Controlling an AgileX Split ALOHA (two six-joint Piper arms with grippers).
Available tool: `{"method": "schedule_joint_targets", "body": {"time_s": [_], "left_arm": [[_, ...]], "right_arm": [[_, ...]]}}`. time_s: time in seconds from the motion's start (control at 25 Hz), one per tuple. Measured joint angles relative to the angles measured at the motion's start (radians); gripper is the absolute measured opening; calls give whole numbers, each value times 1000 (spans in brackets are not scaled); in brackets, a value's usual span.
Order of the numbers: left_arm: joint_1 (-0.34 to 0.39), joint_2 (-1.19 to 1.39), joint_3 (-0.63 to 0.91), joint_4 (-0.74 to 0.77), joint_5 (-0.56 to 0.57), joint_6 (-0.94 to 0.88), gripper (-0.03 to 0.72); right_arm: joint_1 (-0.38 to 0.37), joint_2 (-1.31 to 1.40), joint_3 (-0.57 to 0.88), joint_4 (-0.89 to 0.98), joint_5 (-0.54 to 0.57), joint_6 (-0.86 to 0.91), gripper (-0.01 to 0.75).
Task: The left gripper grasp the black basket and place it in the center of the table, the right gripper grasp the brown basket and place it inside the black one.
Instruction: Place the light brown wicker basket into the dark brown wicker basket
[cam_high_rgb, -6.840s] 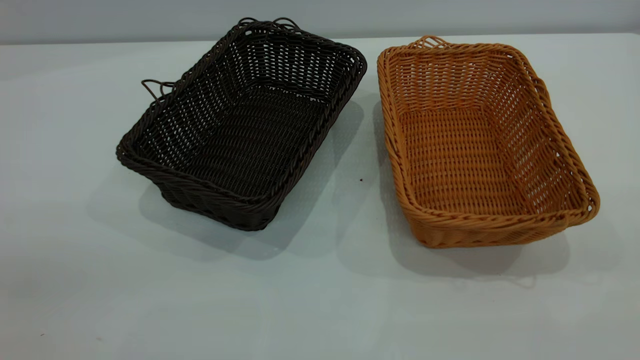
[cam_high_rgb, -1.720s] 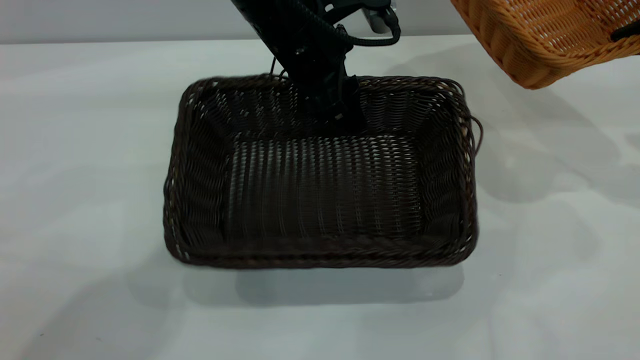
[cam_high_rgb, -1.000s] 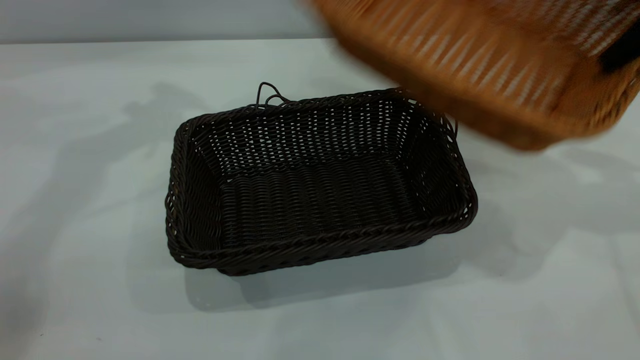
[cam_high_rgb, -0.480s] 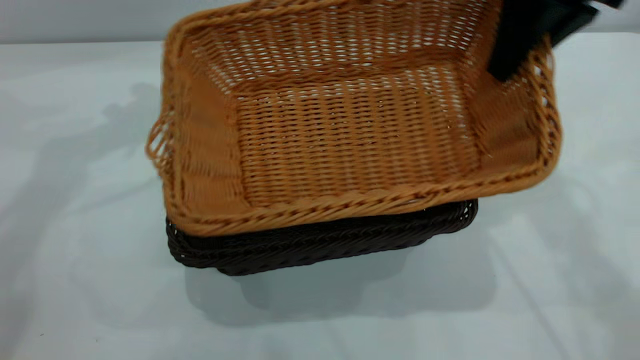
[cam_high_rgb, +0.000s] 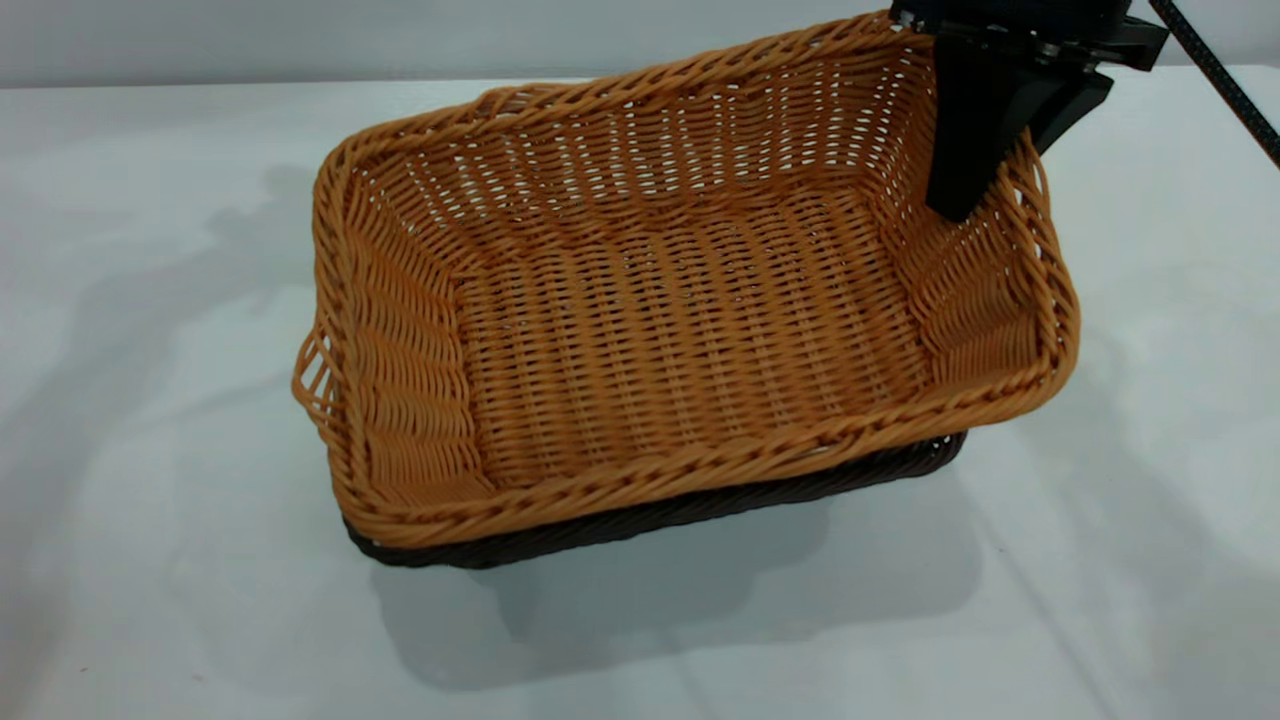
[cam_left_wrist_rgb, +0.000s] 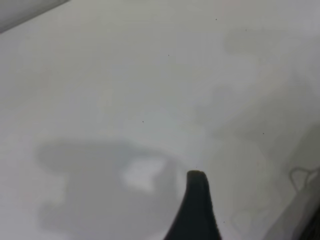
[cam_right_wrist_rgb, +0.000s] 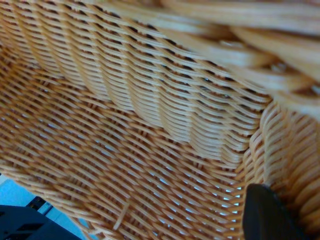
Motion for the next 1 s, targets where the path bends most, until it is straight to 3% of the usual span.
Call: {"method": "schedule_joint_targets", "body": {"time_s": [0.48,0.76,0.88,1.0], "left_arm": [[0,0,0,-1,1,-1,548],[0,0,0,-1,1,-1,548],[-1,0,0,-1,1,-1,548],[-1,0,0,-1,1,-1,548]], "right_arm": [[2,46,-1,-2,-33,336,66],[2,46,-1,9,-35,415,78],[2,46,-1,19,-37,425,132],[2,46,-1,29,-46,430,256]]}}
